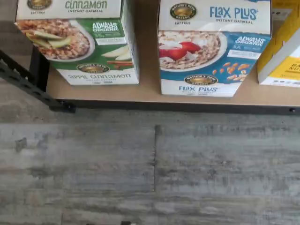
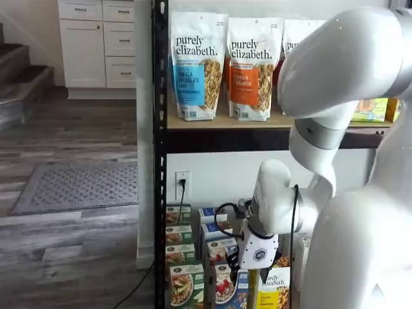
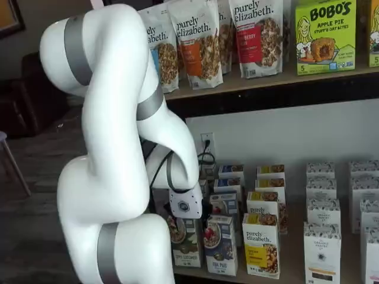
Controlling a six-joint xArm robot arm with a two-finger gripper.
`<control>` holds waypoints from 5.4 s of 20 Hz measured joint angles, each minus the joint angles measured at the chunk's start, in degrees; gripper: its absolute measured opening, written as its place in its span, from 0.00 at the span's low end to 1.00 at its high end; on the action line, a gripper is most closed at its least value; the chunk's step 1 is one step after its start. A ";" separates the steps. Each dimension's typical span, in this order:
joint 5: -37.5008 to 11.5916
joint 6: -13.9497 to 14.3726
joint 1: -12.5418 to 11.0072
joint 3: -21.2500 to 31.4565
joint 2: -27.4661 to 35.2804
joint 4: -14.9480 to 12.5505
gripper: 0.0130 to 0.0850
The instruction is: Pick up the blue and white box that is on the bottom shelf, the second box from the left
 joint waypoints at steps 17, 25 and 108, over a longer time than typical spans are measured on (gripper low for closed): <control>-4.55 -3.46 -0.17 -5.39 10.20 3.11 1.00; -6.71 -4.68 -0.31 -8.40 15.16 4.10 1.00; 0.28 -20.11 -0.86 -19.26 24.80 19.51 1.00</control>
